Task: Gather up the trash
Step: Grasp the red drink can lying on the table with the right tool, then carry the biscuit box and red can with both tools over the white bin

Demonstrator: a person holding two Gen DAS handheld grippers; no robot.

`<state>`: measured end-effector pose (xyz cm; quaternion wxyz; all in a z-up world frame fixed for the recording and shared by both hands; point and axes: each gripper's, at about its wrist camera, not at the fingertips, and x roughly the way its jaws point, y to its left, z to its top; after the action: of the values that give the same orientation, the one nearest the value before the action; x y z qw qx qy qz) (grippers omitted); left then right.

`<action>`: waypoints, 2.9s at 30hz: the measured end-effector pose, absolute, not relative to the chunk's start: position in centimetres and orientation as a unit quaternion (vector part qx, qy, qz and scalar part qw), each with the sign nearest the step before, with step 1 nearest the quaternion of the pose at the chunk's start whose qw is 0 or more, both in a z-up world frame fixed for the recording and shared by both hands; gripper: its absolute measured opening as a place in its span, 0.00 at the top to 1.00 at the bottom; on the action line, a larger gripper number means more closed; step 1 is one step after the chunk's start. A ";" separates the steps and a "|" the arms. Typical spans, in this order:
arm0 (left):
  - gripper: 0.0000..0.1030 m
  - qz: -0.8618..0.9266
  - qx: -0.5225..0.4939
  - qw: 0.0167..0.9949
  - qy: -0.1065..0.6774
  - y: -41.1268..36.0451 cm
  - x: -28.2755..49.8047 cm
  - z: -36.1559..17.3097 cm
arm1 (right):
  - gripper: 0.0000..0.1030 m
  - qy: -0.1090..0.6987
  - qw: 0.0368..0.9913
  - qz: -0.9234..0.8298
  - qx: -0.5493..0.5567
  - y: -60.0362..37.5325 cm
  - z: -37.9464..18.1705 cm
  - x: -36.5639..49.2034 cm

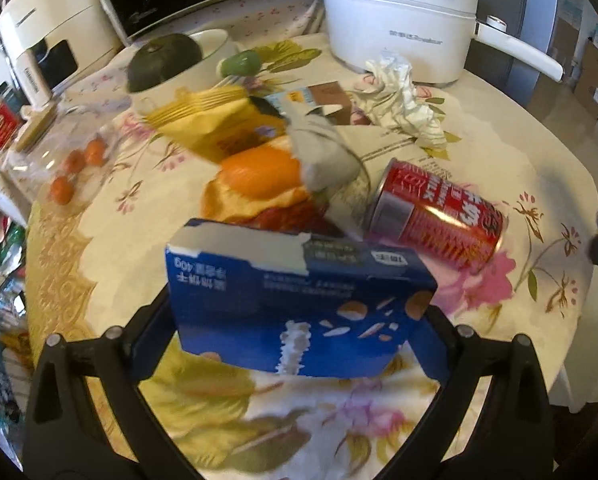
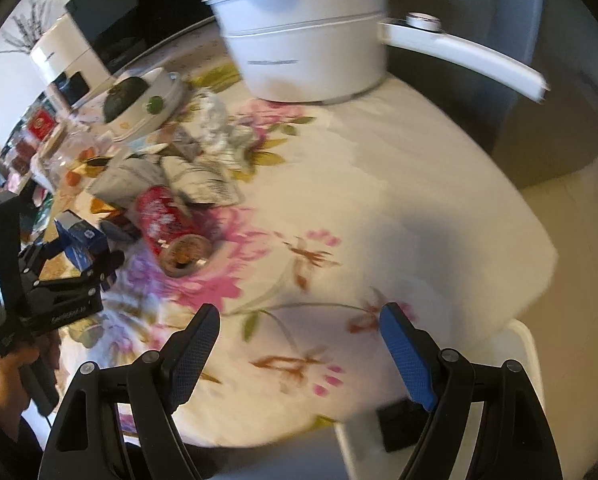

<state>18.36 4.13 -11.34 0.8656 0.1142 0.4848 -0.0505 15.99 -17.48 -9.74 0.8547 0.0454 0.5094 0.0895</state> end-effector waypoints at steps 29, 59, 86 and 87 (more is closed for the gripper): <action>0.03 -0.033 0.032 0.848 0.528 9.8 16.0 -10.2 | 0.41 0.486 0.849 0.202 0.035 -7.8 -14.3 21.5; 0.03 -0.154 0.095 0.839 0.513 -2.0 13.3 -9.6 | 0.46 0.482 0.867 0.128 0.014 -19.8 -8.1 12.8; 0.03 -0.328 0.198 0.799 0.465 -21.5 6.7 -10.9 | 0.46 0.503 0.861 0.001 0.076 -37.0 -9.2 1.8; 0.03 -0.335 0.206 0.795 0.462 -22.1 6.3 -11.2 | 0.46 0.505 0.860 -0.002 0.078 -37.4 -9.4 1.5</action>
<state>6.29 -22.07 -11.17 0.7949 0.2062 0.4619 -0.3351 1.47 -37.45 -9.37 0.8595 0.0783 0.5050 -0.0023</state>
